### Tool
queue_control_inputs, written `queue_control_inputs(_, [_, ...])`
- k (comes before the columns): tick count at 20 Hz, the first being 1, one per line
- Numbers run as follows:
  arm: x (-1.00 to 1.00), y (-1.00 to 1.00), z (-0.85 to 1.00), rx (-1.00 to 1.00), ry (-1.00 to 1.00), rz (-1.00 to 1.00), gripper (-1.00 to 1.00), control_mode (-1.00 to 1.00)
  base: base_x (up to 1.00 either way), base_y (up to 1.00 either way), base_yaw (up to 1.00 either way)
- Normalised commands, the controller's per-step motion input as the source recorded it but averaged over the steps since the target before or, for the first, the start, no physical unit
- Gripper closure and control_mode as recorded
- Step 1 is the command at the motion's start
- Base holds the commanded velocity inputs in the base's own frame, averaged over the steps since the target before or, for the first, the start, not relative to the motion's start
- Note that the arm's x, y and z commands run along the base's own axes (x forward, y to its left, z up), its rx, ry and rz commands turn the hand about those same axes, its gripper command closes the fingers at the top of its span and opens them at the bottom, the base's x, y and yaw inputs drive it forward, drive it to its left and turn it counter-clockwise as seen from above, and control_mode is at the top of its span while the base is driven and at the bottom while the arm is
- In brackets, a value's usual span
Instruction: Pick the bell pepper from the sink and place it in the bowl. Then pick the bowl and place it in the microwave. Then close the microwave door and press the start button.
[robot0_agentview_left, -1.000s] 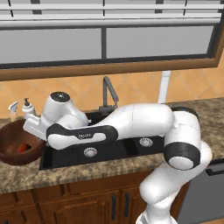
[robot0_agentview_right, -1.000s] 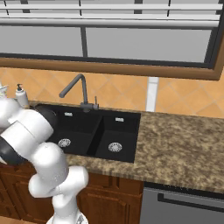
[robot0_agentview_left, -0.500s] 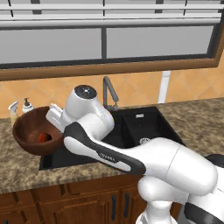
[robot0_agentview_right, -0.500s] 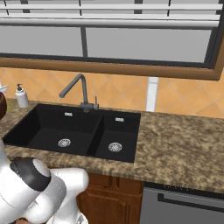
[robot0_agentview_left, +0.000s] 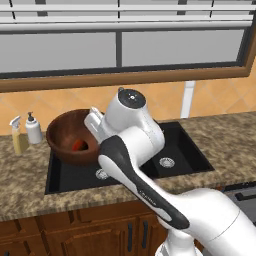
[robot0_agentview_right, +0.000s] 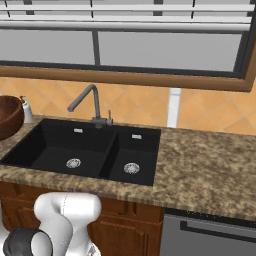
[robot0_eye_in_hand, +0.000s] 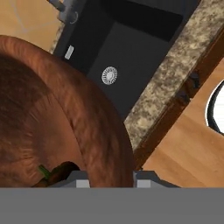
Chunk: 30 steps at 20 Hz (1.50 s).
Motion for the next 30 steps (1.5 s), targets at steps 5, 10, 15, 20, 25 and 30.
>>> queue_control_inputs(5, [-0.16, -0.62, 0.39, 0.01, 0.00, -0.23, 1.00, -1.00, 0.00, 0.00, 0.00])
queue_control_inputs(10, [-0.06, -0.54, 0.19, 0.01, 0.00, -0.26, 1.00, -1.00, 0.00, 0.00, 0.00])
queue_control_inputs(15, [-0.05, -0.79, 0.12, 0.07, 0.01, -0.17, 1.00, -1.00, 0.00, 0.00, 0.00])
queue_control_inputs(20, [0.00, -0.93, 0.00, 0.17, 0.01, 0.01, 1.00, -1.00, 0.00, 0.00, 0.00])
queue_control_inputs(25, [0.14, -0.50, 0.00, 0.10, 0.13, 0.07, 1.00, -1.00, 0.00, 0.00, 0.00])
queue_control_inputs(30, [0.00, -0.50, 0.00, 0.00, 0.06, -0.19, 1.00, -1.00, 0.00, 0.00, 0.00])
